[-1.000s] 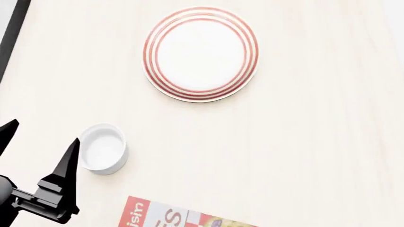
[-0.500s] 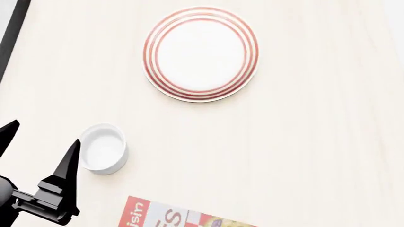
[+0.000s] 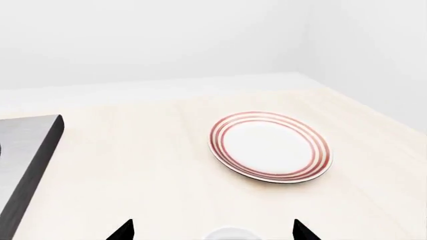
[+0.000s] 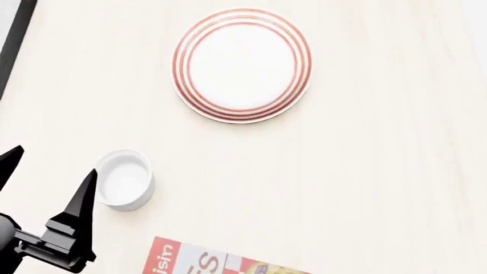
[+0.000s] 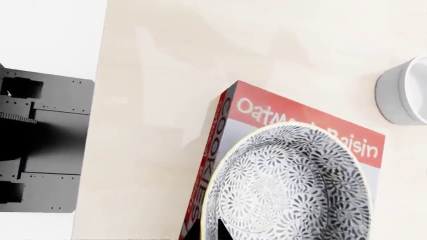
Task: Pick the akita bowl on the cookies box and place it on the plate.
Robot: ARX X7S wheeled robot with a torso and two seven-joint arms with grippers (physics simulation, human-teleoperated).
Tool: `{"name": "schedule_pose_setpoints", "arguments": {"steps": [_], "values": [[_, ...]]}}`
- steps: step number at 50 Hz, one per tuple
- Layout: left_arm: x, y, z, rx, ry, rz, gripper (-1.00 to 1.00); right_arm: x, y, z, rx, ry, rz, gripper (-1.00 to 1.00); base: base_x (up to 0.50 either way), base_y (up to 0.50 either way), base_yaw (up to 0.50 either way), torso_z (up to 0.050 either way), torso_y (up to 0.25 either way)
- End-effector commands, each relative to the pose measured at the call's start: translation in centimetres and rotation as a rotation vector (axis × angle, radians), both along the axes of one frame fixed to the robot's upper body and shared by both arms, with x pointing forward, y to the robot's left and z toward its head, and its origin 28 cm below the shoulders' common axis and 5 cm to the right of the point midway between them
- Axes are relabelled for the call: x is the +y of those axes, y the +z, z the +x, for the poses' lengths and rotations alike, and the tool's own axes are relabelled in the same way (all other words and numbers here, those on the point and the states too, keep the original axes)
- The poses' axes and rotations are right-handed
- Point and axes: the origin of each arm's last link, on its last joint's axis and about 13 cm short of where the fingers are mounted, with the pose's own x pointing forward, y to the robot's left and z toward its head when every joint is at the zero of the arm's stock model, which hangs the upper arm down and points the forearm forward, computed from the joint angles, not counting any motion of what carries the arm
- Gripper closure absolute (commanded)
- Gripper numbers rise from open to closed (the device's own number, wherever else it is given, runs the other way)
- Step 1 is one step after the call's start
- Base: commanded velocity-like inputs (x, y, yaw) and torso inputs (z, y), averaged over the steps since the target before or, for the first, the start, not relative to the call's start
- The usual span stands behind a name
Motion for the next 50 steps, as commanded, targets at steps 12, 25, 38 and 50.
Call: {"name": "schedule_pose_setpoints", "arguments": {"steps": [12, 25, 38, 50], "values": [[0.2, 0.0, 0.2, -0.015, 0.007, -0.006, -1.0, -0.5, 2.0, 1.3, -0.16, -0.002, -0.029, 1.0, 0.0, 0.0, 0.0, 0.0, 0.0], [0.2, 0.0, 0.2, -0.012, 0.001, -0.006, -1.0, -1.7, 4.7, 1.4, -0.273, -0.026, -0.053, 1.0, 0.0, 0.0, 0.0, 0.0, 0.0], [0.2, 0.1, 0.2, -0.015, 0.002, -0.006, -1.0, -2.7, 6.3, 0.7, -0.318, -0.067, -0.082, 1.0, 0.0, 0.0, 0.0, 0.0, 0.0], [0.1, 0.1, 0.2, -0.019, 0.0, -0.001, -1.0, -4.5, 8.8, 3.0, -0.434, -0.183, -0.102, 1.0, 0.0, 0.0, 0.0, 0.0, 0.0]]}}
